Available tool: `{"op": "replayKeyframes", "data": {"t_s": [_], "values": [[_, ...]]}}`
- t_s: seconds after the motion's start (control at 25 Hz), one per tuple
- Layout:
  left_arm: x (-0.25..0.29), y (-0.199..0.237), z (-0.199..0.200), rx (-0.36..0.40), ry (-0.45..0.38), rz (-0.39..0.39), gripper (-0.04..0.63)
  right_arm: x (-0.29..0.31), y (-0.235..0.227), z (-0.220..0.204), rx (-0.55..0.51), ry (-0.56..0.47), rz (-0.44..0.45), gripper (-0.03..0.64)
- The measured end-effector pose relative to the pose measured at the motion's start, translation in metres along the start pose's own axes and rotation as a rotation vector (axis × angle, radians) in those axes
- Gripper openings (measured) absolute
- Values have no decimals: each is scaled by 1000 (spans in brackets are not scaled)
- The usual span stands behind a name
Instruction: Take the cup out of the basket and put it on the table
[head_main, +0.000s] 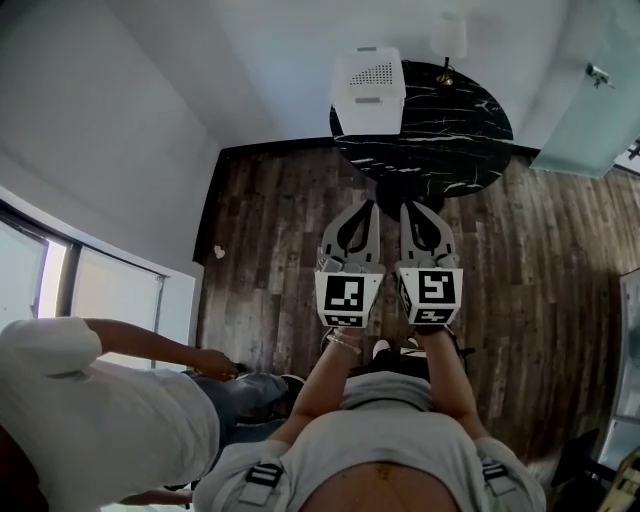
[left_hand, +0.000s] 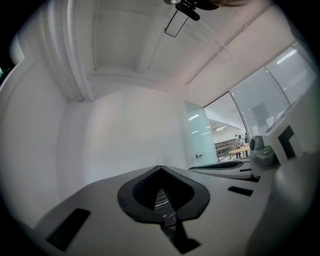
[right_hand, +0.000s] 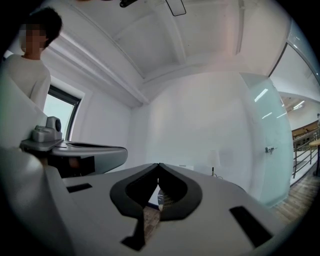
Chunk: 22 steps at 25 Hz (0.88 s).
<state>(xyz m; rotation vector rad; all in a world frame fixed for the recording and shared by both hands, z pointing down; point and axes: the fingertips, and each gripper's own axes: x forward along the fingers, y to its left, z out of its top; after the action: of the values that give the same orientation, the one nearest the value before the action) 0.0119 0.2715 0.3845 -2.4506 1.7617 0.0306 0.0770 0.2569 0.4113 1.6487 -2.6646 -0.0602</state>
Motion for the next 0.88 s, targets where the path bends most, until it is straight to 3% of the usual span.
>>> {"op": "replayKeyframes", "data": {"t_s": [0.32,0.88], "values": [[8,17,-10,-12,16,21,6,22,6,-7,0,14,32,8],[74,60,-15,-8,30,89,6,104,-5,-1,7,11,121,8]]}}
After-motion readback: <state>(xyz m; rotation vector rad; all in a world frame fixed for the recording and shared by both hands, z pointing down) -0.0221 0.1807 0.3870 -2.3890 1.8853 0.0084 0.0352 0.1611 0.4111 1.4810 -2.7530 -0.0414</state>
